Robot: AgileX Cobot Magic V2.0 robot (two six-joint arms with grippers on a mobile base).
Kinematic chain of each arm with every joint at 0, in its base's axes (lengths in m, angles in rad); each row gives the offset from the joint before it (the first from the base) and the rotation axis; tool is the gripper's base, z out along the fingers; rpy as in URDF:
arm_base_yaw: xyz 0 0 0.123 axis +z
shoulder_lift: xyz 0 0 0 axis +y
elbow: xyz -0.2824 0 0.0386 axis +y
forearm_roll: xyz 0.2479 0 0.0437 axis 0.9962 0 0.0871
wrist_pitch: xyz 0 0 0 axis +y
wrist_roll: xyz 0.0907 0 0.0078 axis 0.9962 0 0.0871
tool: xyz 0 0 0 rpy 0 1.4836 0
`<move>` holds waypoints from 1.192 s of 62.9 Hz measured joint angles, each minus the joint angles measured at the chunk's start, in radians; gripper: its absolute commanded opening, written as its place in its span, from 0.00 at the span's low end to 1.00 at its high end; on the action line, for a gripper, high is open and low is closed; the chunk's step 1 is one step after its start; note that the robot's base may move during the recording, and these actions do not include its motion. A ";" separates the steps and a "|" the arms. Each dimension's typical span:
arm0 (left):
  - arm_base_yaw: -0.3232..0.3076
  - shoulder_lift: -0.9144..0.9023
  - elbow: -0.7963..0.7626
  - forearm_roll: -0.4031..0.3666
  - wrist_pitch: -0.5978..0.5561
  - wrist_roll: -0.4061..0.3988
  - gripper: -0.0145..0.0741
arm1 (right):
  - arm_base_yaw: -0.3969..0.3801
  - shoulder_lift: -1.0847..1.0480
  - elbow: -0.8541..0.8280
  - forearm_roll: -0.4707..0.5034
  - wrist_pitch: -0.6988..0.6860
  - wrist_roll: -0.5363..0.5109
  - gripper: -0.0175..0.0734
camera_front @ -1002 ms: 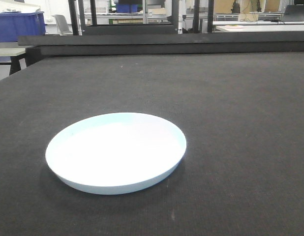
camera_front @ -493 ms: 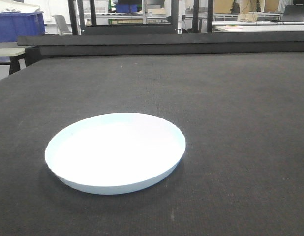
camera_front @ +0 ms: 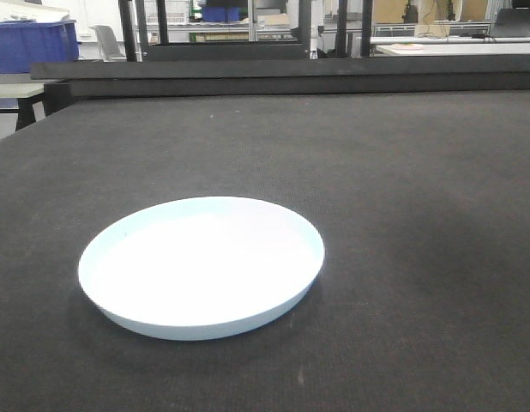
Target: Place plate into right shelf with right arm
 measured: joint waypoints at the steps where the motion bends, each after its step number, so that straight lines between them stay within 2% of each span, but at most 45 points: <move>1: 0.000 0.000 0.000 0.000 0.000 0.000 0.11 | 0.013 0.013 -0.003 0.002 -0.008 0.000 0.61; 10: 0.000 0.000 0.000 0.000 0.000 0.000 0.11 | 0.173 0.164 -0.041 0.009 -0.062 -0.002 0.76; 14: 0.000 0.000 0.000 0.000 0.000 0.000 0.11 | 0.235 0.240 -0.061 0.012 -0.084 -0.002 0.80; 20: 0.000 0.000 0.000 0.000 0.000 0.000 0.11 | 0.288 0.351 -0.087 0.019 -0.115 -0.002 0.83; 47: 0.000 0.000 0.000 0.000 0.000 0.000 0.11 | 0.301 0.716 -0.240 0.020 -0.177 -0.005 0.81; 64: 0.000 0.000 0.000 0.000 0.000 0.000 0.11 | 0.301 0.799 -0.263 0.002 -0.187 -0.005 0.64; 75: 0.000 0.000 0.000 0.000 0.000 0.000 0.11 | 0.301 0.804 -0.263 -0.017 -0.191 -0.022 0.60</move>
